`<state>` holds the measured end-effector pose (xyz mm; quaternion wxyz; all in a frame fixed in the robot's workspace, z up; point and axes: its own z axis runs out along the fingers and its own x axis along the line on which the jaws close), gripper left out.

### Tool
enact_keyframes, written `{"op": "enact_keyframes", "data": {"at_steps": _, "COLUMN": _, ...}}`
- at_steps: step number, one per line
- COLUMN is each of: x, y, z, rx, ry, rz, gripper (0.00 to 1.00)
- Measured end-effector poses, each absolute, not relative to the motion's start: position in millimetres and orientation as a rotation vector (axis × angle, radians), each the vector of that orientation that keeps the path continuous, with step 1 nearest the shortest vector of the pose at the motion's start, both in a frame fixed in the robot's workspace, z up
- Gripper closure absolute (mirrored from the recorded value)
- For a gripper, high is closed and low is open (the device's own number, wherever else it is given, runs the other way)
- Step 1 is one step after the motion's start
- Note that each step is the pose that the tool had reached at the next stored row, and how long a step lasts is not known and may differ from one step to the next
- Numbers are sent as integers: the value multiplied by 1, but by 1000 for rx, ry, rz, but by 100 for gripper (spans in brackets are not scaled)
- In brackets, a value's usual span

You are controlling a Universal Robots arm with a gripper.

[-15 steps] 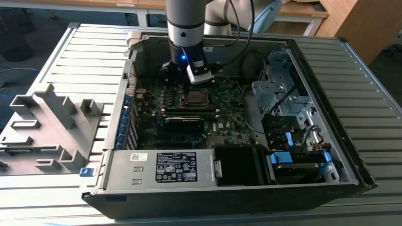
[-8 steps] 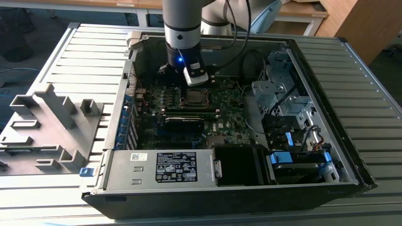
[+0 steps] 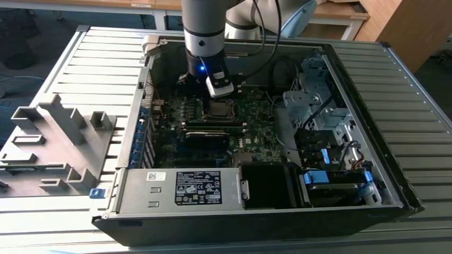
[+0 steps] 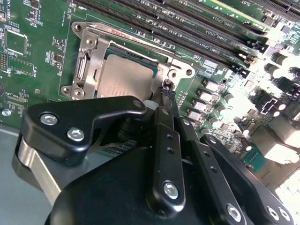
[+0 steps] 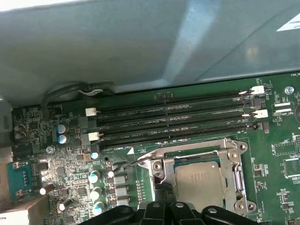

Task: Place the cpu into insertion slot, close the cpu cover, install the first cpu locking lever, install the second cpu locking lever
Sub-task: 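Close the cpu cover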

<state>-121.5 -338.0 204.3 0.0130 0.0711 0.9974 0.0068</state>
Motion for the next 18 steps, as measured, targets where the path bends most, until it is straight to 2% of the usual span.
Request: {"op": "enact_keyframes", "data": {"at_steps": 18, "x": -122, "y": -338, "z": 197, "rx": 221, "ry": 3108, "rz": 21, "gripper": 89}}
